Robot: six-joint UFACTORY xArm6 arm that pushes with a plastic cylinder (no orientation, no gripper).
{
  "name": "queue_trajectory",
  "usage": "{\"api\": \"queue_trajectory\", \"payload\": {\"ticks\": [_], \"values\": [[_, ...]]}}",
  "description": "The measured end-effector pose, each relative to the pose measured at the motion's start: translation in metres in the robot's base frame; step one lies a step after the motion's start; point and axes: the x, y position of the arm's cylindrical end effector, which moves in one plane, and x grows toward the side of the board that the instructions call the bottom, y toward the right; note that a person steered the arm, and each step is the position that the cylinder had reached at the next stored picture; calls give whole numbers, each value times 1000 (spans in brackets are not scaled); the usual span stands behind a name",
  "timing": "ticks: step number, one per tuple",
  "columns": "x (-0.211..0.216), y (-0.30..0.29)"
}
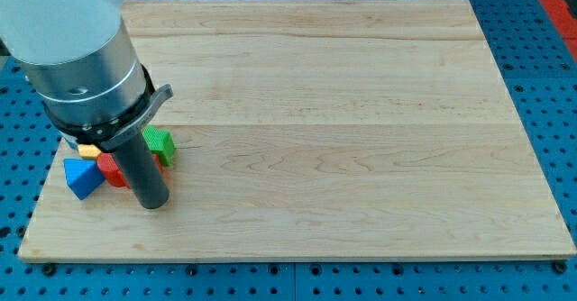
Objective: Move the red star towards the group of blocks
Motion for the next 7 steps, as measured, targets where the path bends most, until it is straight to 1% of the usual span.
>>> {"api": "queue_trajectory", "payload": {"ticks": [4,7], "values": [[-6,-2],[-23,-9]]}}
